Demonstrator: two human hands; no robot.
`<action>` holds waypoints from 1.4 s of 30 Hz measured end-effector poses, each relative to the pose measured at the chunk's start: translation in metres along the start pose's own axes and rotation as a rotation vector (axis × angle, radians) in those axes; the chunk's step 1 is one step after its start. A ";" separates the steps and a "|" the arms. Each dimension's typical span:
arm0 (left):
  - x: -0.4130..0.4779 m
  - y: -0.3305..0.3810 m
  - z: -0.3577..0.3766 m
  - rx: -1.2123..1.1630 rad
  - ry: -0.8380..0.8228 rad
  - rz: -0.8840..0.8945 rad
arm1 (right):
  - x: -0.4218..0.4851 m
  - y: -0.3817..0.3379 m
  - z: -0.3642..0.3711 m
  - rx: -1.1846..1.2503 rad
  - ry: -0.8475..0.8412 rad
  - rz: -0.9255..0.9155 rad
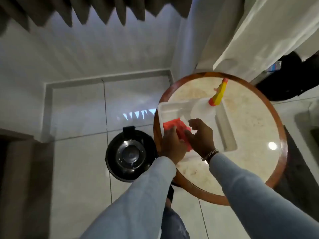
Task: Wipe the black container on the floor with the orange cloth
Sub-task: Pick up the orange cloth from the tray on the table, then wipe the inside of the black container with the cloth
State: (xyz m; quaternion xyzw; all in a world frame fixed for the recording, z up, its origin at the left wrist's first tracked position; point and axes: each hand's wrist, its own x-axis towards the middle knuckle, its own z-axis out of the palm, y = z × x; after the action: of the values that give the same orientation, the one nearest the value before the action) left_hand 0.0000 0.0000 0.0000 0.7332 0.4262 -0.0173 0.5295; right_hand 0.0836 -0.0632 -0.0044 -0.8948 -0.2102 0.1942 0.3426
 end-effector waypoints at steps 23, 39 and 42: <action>0.009 -0.011 0.016 -0.364 0.520 0.175 | 0.019 0.019 -0.004 0.584 -0.249 0.293; 0.016 -0.235 -0.085 -0.554 0.577 0.045 | -0.079 -0.027 0.229 0.624 -0.245 0.135; 0.051 -0.265 -0.064 -0.534 0.526 0.106 | -0.056 0.008 0.265 0.533 -0.133 0.126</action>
State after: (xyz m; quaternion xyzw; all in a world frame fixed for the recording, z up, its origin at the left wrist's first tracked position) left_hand -0.1651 0.1011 -0.1979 0.5697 0.4987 0.3105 0.5748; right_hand -0.0917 0.0431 -0.1812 -0.7699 -0.1176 0.3219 0.5384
